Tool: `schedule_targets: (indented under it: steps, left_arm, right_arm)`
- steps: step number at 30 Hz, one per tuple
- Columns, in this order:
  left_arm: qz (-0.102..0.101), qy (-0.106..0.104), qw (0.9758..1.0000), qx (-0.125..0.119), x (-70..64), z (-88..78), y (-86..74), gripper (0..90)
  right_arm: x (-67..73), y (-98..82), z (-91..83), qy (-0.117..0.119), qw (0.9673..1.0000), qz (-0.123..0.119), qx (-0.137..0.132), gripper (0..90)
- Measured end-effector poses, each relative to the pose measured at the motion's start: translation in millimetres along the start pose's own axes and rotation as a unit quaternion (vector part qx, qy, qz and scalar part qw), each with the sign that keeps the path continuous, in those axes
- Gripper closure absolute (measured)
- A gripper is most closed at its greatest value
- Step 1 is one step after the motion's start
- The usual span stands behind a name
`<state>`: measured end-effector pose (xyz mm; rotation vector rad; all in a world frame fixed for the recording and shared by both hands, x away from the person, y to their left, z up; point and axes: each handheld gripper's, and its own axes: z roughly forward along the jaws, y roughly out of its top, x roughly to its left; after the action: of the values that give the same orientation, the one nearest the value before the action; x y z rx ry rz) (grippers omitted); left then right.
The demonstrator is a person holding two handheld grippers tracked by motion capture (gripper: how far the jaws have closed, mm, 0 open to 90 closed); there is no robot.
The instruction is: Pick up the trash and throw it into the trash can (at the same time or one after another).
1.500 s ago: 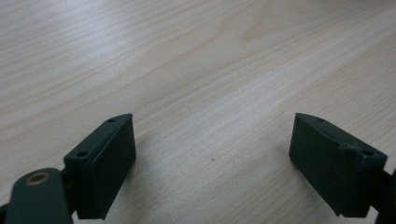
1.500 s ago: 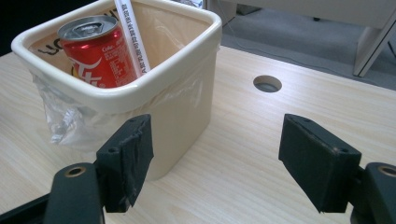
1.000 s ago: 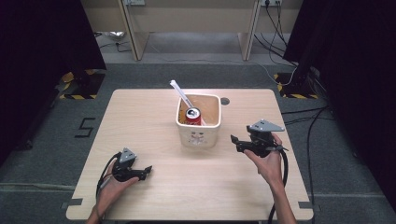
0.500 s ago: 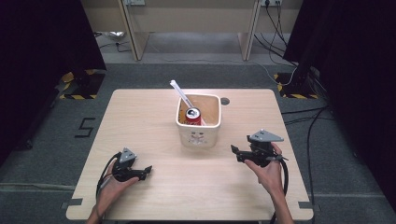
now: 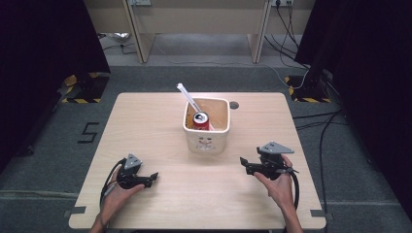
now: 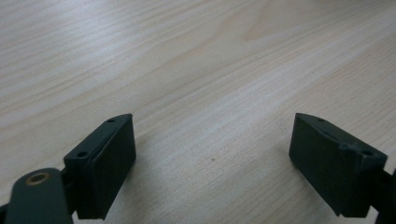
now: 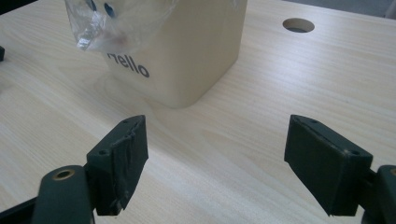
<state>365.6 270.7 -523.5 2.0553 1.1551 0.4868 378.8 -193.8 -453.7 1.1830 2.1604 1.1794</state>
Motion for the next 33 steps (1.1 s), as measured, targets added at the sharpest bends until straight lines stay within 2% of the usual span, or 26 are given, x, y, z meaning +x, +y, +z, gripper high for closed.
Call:
schedule_targets:
  steps: [17, 28, 33]
  left_arm:
    - [0.0, 0.0, 1.0, 0.0, 0.0, 0.0, 0.0, 13.9]
    - [0.002, -0.001, 1.0, 0.0, -0.1, 0.0, 0.0, 13.9]
    - [0.002, -0.001, 1.0, 0.0, -0.1, 0.0, 0.0, 13.9]
  right_arm:
    - [7.4, -19.1, 5.9, 0.002, 0.9998, 0.003, 0.021, 21.2]
    - [8.6, -32.7, 6.3, -0.003, 0.9993, 0.009, 0.035, 21.2]
    - [10.9, -34.0, 6.0, -0.008, 0.9991, 0.004, 0.042, 20.3]
